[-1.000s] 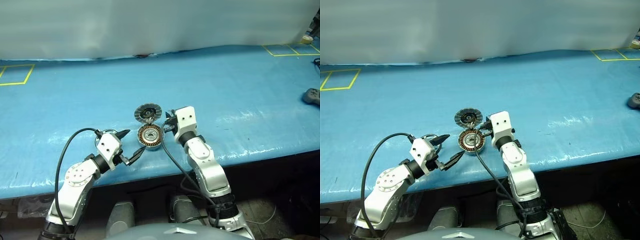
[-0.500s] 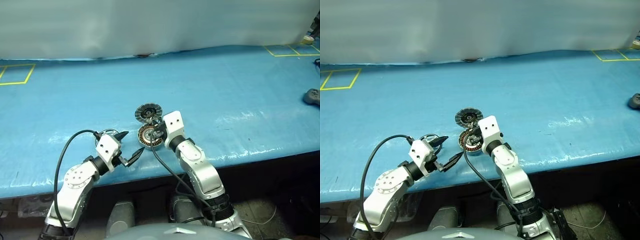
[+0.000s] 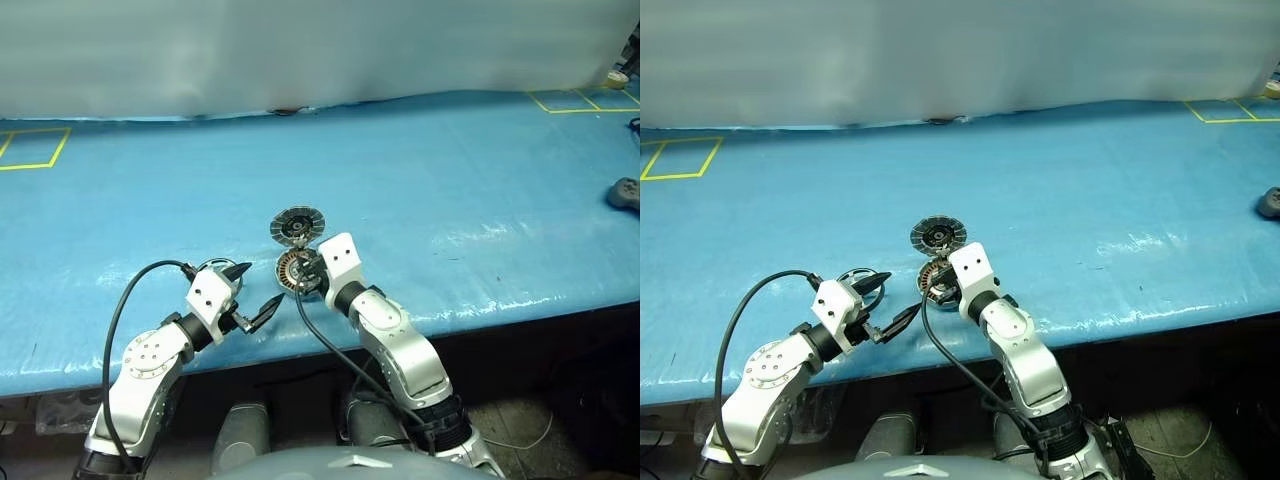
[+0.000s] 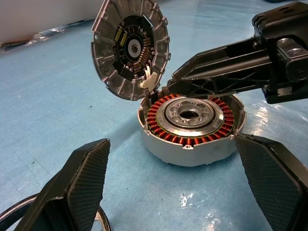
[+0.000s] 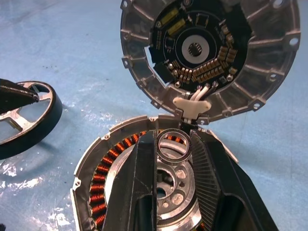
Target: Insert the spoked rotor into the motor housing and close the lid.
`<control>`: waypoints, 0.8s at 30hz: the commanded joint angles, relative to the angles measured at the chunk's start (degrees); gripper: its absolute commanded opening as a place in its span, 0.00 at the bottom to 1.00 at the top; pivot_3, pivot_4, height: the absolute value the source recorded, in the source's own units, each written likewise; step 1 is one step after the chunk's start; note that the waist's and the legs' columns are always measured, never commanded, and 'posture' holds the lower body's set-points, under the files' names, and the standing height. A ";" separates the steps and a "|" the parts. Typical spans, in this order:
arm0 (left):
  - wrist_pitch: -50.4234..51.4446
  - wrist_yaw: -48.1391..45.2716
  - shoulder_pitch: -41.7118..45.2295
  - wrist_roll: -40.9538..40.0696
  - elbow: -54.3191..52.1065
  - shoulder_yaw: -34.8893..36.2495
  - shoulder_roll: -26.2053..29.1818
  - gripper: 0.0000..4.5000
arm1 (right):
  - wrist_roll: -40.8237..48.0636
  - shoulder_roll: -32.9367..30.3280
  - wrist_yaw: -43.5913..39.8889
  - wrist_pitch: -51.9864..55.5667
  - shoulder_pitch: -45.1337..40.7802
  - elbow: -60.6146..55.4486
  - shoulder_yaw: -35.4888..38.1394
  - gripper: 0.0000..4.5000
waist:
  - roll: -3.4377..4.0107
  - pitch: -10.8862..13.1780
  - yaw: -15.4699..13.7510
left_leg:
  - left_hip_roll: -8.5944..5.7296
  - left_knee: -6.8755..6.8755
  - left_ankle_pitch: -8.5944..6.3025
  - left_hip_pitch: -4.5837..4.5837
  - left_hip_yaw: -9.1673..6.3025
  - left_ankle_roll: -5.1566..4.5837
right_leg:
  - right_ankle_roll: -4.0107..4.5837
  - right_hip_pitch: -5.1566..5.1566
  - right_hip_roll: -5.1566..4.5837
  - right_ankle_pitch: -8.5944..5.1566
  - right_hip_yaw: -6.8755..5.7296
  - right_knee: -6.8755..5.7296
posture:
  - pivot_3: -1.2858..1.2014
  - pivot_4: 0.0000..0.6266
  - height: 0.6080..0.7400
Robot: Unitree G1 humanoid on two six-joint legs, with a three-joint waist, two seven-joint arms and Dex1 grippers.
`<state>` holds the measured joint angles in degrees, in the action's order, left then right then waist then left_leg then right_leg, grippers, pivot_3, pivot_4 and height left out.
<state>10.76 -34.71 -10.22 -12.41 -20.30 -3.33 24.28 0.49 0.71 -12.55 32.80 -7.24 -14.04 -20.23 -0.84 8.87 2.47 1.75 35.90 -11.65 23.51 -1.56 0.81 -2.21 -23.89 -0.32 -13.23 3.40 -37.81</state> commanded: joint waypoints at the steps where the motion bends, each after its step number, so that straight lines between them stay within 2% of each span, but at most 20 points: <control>1: -0.25 -0.18 0.02 -0.93 -1.66 0.68 0.23 1.00 | 0.44 0.48 -0.29 -0.16 0.41 -2.57 -1.36 0.15 | 0.00 0.00 0.04 | 0.00 0.00 0.00 0.00 0.00 0.00 | 0.00 0.00 0.00 0.00 0.00 0.00 | 0.52 0.24 1.00; 24: 0.14 -0.36 -0.12 -0.99 -1.87 0.36 0.01 1.00 | 0.61 -1.20 -0.43 1.09 1.93 -2.29 -1.23 0.15 | 0.00 0.00 -0.04 | 0.01 0.00 0.00 0.01 0.00 0.00 | 0.00 -0.02 -0.01 0.00 -0.01 0.01 | 0.52 0.24 1.00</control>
<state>11.01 -35.02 -10.40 -12.44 -20.31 -3.33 24.28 0.65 -0.43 -12.72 34.03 -5.42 -14.76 -21.66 -0.85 8.87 2.44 1.75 35.90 -11.65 23.52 -1.56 0.81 -2.21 -23.91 -0.33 -13.24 3.40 -37.80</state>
